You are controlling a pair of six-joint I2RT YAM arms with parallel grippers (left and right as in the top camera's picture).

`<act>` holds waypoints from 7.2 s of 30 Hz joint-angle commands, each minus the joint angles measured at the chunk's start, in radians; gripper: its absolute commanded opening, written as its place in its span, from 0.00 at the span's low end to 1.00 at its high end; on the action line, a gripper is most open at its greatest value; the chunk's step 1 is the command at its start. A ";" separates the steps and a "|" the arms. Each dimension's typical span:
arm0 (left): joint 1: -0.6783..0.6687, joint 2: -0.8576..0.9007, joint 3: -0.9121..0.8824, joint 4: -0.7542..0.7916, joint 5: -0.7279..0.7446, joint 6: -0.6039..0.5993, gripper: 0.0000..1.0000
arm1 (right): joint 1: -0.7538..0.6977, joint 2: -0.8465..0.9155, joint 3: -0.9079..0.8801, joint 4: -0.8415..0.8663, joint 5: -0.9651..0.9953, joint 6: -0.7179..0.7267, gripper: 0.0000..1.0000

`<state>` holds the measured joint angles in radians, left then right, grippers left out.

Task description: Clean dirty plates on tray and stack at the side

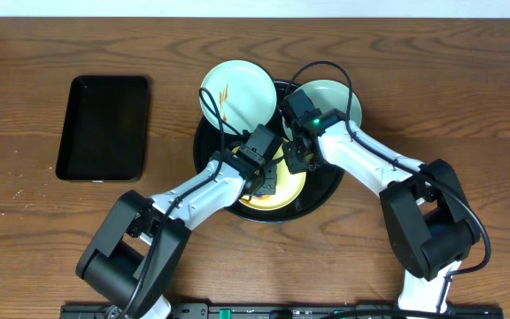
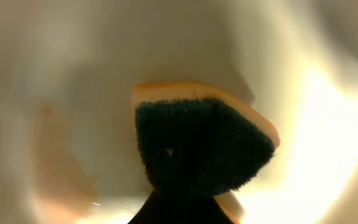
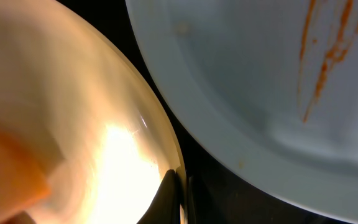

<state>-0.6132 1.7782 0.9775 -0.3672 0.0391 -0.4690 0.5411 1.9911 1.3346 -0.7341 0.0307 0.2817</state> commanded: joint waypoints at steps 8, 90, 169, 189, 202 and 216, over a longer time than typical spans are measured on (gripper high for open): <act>0.006 0.017 -0.001 -0.026 -0.451 0.231 0.07 | -0.003 -0.009 -0.008 -0.007 0.037 0.010 0.01; 0.328 -0.480 -0.007 -0.352 0.037 -0.034 0.08 | 0.016 -0.109 0.021 -0.061 0.045 0.035 0.01; 0.058 0.019 -0.007 -0.043 0.071 -0.543 0.07 | 0.017 0.040 -0.002 0.117 0.159 0.065 0.01; 0.040 0.019 -0.007 -0.114 -0.749 -0.418 0.08 | 0.017 0.040 -0.002 0.111 0.159 0.065 0.01; 0.040 -0.017 0.007 0.142 -0.976 -0.194 0.08 | 0.017 0.040 -0.002 0.111 0.159 0.061 0.01; 0.138 -0.426 0.008 -0.050 -0.694 -0.159 0.08 | 0.017 -0.174 0.068 0.118 0.248 -0.055 0.01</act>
<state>-0.5144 1.3918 0.9817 -0.3668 -0.8005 -0.6456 0.5667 1.9236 1.3464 -0.6193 0.1707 0.2970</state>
